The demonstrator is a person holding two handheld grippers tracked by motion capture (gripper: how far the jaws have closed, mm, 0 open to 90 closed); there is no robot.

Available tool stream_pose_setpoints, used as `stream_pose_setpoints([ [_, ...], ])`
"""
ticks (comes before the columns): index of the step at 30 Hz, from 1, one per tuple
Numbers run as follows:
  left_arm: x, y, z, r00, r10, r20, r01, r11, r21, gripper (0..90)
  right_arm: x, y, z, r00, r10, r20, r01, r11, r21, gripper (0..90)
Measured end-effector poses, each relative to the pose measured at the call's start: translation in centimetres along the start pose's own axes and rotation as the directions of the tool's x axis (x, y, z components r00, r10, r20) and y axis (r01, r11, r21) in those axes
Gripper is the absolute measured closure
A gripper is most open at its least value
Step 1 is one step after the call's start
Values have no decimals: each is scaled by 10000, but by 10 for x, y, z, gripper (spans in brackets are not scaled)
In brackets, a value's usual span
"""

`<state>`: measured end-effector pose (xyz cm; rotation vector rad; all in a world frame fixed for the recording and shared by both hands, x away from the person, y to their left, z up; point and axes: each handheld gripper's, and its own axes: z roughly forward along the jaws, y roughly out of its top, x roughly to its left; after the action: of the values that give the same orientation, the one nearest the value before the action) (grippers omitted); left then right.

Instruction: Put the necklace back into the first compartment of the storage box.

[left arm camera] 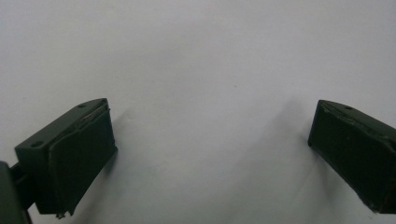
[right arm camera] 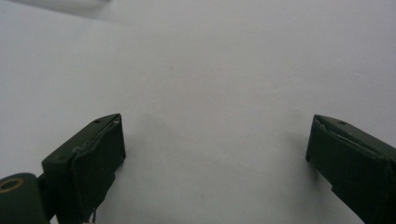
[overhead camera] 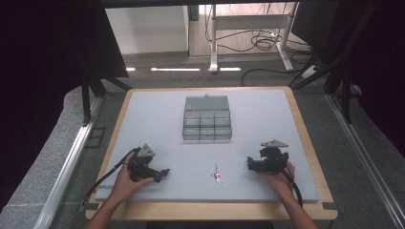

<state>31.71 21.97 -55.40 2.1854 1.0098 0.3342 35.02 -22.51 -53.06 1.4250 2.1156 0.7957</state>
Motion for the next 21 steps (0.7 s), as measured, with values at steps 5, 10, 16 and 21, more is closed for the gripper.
stream_pose_setpoints([
  [5,0,0,0,10000,45,-13,-45,10000,-5,1,-3,-1,-1,9995,-207,-218,207,9998,-9,43],
  [10,0,0,0,10000,56,-15,-56,10000,-3,2,-5,-2,-2,9987,-363,-353,363,9993,-7,55],
  [16,0,0,0,10000,44,-11,-44,10000,-5,2,-8,-2,-5,9971,-521,-559,529,9985,132,84],
  [21,0,0,0,10000,42,-9,-42,10000,-2,2,-10,1,-9,9949,-623,-797,651,9974,325,134],
])
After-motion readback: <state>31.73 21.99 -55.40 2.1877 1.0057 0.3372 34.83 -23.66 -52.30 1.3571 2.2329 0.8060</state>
